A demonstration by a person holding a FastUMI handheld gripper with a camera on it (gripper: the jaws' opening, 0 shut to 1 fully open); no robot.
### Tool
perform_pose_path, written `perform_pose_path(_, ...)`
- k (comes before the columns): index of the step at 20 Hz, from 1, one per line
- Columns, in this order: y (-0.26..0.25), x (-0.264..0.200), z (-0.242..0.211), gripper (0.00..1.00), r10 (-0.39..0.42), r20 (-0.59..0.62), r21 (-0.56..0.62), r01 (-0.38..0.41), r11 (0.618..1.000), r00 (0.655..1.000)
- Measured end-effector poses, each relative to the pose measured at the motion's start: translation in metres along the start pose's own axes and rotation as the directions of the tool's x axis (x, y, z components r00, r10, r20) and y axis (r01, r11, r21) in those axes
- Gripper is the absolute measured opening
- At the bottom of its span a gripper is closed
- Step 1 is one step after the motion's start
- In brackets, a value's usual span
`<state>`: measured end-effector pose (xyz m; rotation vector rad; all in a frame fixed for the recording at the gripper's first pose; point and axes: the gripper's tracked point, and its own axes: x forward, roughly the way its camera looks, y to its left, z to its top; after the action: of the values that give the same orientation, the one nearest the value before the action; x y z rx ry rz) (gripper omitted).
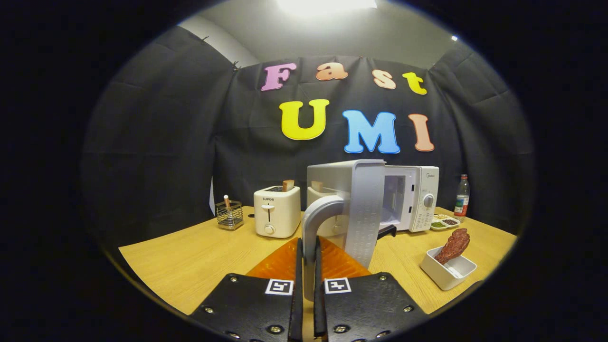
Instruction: Open the microwave, put the food inside, and close the microwave door.
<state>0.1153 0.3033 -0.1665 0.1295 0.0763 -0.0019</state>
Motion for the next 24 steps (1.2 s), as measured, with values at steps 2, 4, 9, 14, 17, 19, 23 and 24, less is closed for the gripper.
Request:
perform_pose_path(2, 0.031, -0.005, -0.005, 0.10, 0.055, -0.017, 0.005, -0.055, 0.998, 0.998)
perform_pose_path(4, 0.051, -0.012, -0.003, 0.09, 0.120, -0.019, 0.007, -0.120, 0.993, 0.993)
perform_pose_path(9, 0.071, -0.027, 0.004, 0.09, 0.234, -0.025, 0.036, -0.233, 0.972, 0.972)
perform_pose_path(14, 0.077, -0.062, 0.029, 0.09, 0.385, 0.029, -0.006, -0.385, 0.923, 0.922)
perform_pose_path(17, 0.068, -0.068, 0.026, 0.09, 0.439, -0.026, -0.053, -0.440, 0.896, 0.898)
perform_pose_path(19, 0.054, -0.073, 0.027, 0.09, 0.458, -0.027, -0.056, -0.459, 0.887, 0.889)
perform_pose_path(23, 0.015, -0.084, 0.038, 0.33, 0.463, 0.014, -0.048, -0.462, 0.885, 0.886)
perform_pose_path(24, 0.000, -0.084, 0.040, 0.45, 0.445, 0.027, -0.060, -0.443, 0.894, 0.895)
